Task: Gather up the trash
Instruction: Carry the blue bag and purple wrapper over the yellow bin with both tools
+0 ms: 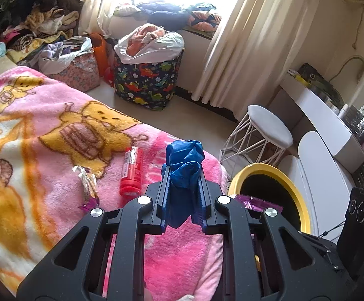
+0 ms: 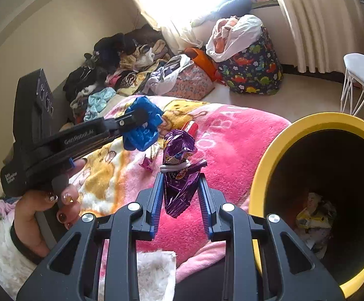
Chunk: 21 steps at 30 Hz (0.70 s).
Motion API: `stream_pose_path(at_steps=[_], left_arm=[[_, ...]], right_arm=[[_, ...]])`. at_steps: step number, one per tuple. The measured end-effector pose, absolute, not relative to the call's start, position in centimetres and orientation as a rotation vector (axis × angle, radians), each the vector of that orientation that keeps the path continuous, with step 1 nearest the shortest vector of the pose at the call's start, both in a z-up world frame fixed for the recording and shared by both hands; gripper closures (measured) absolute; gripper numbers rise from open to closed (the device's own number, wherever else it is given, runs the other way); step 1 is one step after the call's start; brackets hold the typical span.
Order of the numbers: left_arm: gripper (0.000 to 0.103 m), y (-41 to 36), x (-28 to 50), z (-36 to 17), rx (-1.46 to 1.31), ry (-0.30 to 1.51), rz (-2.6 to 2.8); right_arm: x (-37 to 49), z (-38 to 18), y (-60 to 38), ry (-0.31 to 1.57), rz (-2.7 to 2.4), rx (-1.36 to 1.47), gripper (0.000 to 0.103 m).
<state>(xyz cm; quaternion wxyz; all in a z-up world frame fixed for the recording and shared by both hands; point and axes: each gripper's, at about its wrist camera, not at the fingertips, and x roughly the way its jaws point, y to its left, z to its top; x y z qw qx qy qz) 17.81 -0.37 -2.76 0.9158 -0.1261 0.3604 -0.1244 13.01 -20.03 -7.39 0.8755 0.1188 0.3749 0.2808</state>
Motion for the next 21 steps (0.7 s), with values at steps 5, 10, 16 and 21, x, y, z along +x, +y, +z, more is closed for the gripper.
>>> stream_pose_path(at_steps=[5,10,16,21], left_arm=[[0.09,-1.4,17.4,-2.5,-0.245,0.738,-0.266],[0.09,-2.4,17.1,-2.2,-0.234,0.735,-0.279],[0.09,-3.9,16.6,-2.1,-0.218,0.734,-0.301],[0.09,-5.3,16.4,-2.1,-0.198,0.739,-0.326]], right_arm=[[12.8,-6.9,-21.0,0.766,0.572,0.261,0.077],[12.5,-6.5,-21.8,0.747,0.561,0.27,0.077],[12.3,-6.0,-23.1,0.726,0.542,0.28,0.077],[12.3,-5.8,-24.1,0.714,0.52,0.299,0.077]])
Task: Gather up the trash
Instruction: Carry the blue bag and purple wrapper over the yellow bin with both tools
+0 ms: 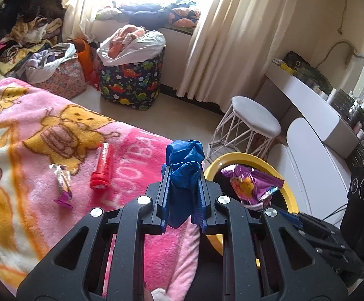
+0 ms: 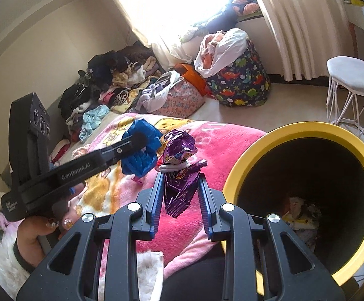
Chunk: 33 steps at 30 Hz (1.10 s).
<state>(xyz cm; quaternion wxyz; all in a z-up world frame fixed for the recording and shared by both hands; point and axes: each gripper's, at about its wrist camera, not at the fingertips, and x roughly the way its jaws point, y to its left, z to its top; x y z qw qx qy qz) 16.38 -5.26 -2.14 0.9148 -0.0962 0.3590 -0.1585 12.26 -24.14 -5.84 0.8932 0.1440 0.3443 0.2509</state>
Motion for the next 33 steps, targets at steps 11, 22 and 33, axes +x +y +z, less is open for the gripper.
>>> stream_pose_path(at_steps=[11,22,33], left_arm=[[0.09,-8.0,16.3,-2.1,-0.161,0.742,-0.368],[0.09,-10.6,16.1,-2.3,-0.13,0.753,-0.41],[0.09,-12.3,16.0,-3.0,-0.114,0.776,-0.447]], right_arm=[[12.5,-6.0,-27.4,0.699,0.461,0.354,0.077],[12.4,-6.4,-29.6,0.691,0.417,0.397,0.077],[12.6,-7.0,-32.0,0.686,0.349,0.416,0.077]])
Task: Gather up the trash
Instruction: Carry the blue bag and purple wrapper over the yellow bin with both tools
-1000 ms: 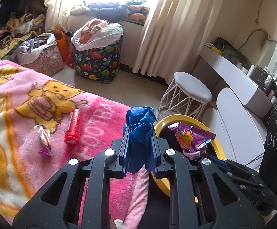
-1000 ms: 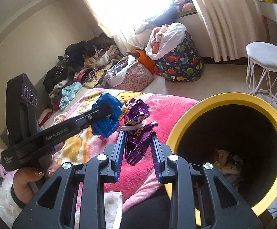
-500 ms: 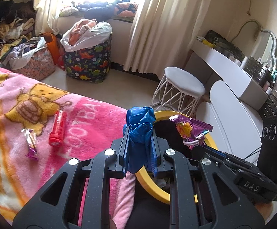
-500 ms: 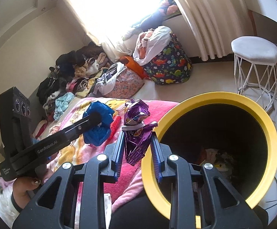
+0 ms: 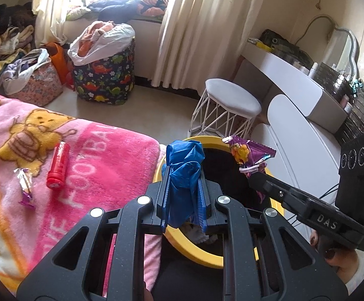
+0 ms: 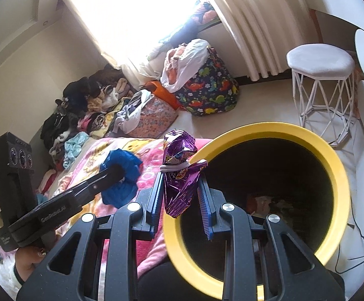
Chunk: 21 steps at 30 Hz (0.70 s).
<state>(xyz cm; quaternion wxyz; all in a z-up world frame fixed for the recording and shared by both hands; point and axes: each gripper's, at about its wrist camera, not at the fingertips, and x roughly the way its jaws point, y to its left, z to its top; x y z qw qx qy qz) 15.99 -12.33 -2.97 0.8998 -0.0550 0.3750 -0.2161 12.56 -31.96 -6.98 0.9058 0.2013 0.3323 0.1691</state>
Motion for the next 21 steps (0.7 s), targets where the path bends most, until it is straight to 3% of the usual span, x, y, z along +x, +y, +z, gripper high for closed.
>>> stream_pose_path(at_steps=[21], left_arm=[[0.09,-16.4,15.7,-5.4,-0.072,0.841,-0.537]], right_arm=[[13.0,-9.3,-36.1,0.71,0.221,0.442,0.077]])
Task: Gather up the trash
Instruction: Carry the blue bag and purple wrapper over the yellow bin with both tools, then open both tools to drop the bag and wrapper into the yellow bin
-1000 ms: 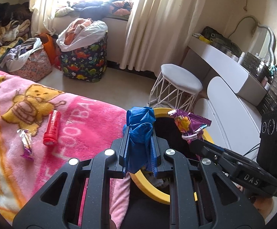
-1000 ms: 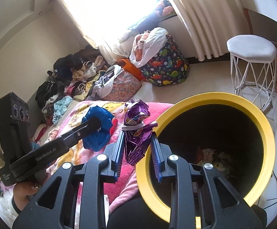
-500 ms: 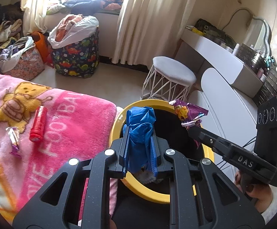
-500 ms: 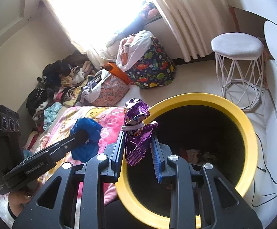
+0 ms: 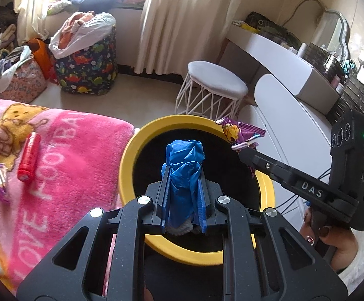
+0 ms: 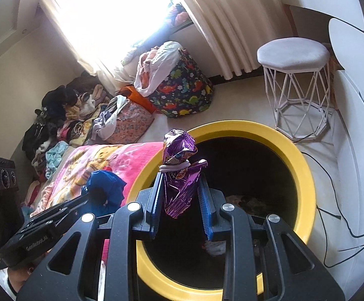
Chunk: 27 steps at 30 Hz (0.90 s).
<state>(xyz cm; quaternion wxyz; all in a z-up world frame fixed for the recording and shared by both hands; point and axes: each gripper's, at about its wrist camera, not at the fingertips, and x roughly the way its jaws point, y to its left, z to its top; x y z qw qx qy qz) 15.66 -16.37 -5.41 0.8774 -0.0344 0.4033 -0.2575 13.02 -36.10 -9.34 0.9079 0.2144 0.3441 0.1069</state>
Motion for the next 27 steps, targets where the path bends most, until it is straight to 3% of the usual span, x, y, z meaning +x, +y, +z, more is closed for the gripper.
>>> stream_pose_path(at_steps=[27], left_arm=[[0.09,-19.6,16.1,-9.0,-0.042,0.956,-0.659]], right_arm=[[14.4,-11.6,-38.5,0.764,0.132,0.489,0.069]])
